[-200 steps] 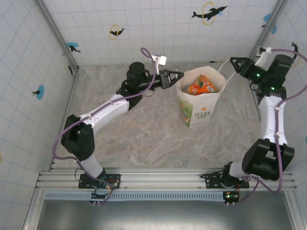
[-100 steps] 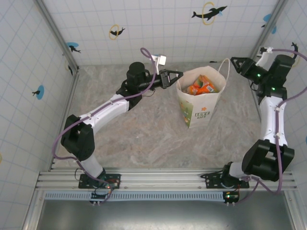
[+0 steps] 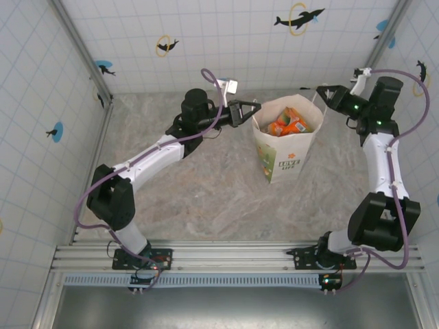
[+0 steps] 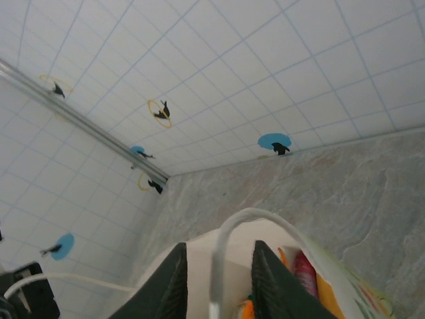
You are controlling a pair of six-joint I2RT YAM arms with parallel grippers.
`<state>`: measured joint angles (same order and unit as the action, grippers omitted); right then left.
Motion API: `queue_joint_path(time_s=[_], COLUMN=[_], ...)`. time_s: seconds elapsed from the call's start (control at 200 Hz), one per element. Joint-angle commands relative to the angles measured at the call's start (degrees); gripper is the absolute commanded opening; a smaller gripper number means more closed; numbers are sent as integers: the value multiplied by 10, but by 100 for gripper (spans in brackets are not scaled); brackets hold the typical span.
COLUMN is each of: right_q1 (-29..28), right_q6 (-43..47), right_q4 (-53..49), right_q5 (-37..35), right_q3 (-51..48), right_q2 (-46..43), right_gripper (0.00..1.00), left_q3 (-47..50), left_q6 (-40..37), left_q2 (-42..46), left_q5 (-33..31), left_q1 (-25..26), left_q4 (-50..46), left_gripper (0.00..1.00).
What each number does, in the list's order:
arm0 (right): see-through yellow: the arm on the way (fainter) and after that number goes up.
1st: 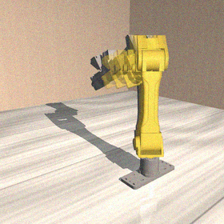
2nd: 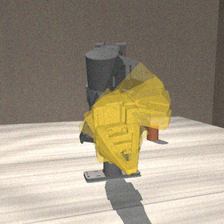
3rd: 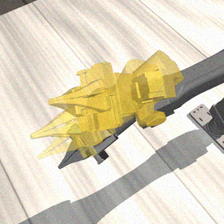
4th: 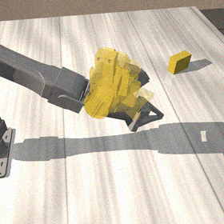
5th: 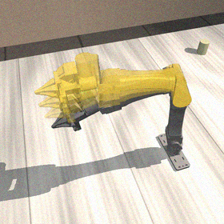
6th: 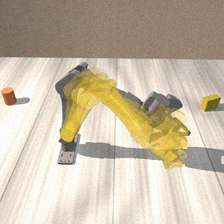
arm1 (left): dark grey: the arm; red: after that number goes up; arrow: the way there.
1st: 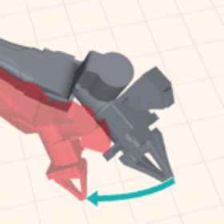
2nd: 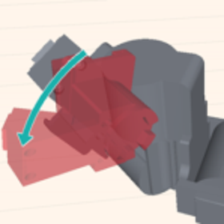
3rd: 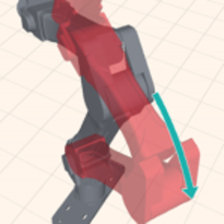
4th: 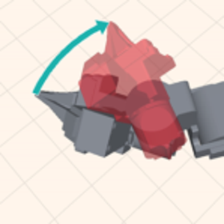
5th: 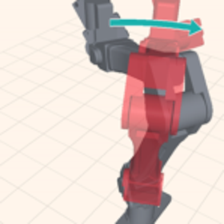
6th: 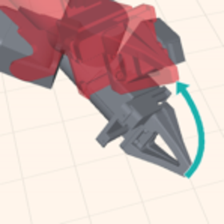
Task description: Place the snacks into the paper bag
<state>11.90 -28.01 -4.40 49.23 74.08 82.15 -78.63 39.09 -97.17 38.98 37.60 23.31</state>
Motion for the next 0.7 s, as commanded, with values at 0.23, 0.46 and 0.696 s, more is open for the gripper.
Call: queue_joint_path(time_s=[0.23,0.46,0.696], right_q1=[-43,-120,-213], right_q6=[-16,-10,-2], right_q4=[46,47,57], right_q5=[-21,-72,-124], right_q3=[18,35,35], right_q2=[-26,-31,-21], right_gripper=[0,0,0], left_q3=[-46,-50,-18], left_q6=[-65,-111,-140], left_q2=[55,107,170], left_q5=[-29,-77,-90], left_q1=[-14,-45,-88], left_q4=[-93,-183,-236], left_gripper=[0,0,0])
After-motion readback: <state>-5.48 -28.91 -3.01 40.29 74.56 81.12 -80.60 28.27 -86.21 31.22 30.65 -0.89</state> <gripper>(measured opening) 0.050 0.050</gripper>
